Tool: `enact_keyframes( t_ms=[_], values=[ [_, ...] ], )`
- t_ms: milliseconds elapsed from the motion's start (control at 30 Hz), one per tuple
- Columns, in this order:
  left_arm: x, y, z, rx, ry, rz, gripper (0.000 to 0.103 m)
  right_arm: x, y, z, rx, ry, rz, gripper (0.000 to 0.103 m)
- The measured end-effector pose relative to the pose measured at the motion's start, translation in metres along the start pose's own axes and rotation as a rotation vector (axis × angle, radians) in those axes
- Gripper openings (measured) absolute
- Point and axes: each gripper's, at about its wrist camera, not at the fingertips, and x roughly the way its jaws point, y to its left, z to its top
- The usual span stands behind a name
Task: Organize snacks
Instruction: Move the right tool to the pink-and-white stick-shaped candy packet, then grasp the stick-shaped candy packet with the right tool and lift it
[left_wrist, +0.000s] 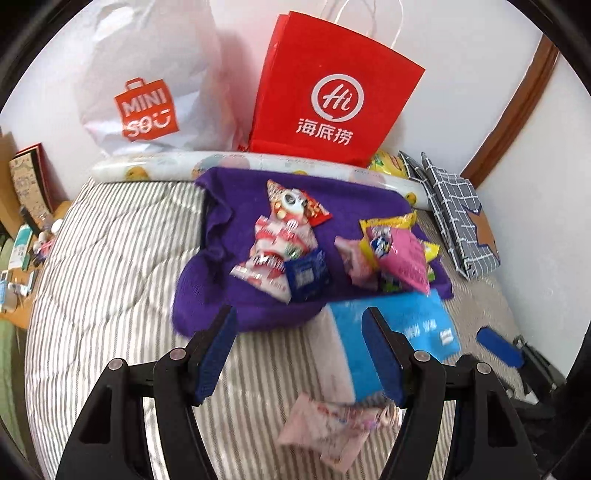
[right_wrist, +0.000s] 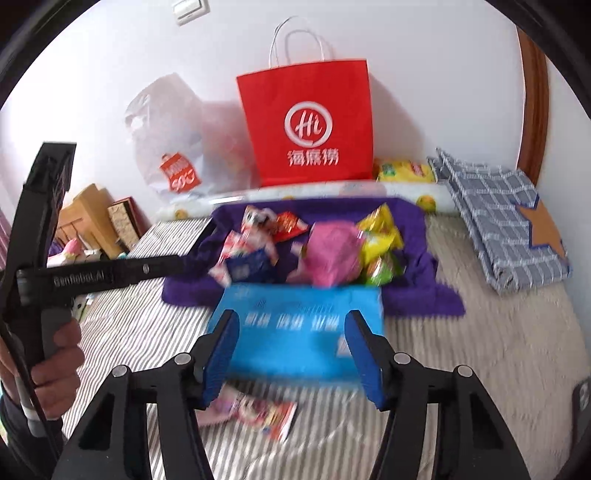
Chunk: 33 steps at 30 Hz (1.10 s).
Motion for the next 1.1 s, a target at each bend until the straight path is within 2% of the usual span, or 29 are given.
enact_keyframes(
  t_ms=[167,300,633,967,1100],
  values=[
    [-0.014,0.012,-0.018,-0.013,-0.005,0.015,0.069,0.013,0.014,-0.025,0.013,0.085,0.112,0.055],
    [-0.024,0.025,-0.032,-0.025,-0.011,0.026,0.069,0.020,0.031,-0.035,-0.048,0.094,0.136,0.055],
    [-0.038,0.041,-0.052,0.006,-0.031,0.069,0.069,0.060,0.046,-0.040,-0.141,0.185,0.106,0.057],
    [-0.040,0.043,-0.059,-0.011,-0.025,0.027,0.069,0.067,0.060,-0.045,-0.288,0.200,0.048,0.059],
    [-0.045,0.041,-0.062,-0.002,-0.026,0.026,0.069,0.073,0.055,-0.041,-0.247,0.217,0.058,0.059]
  ],
)
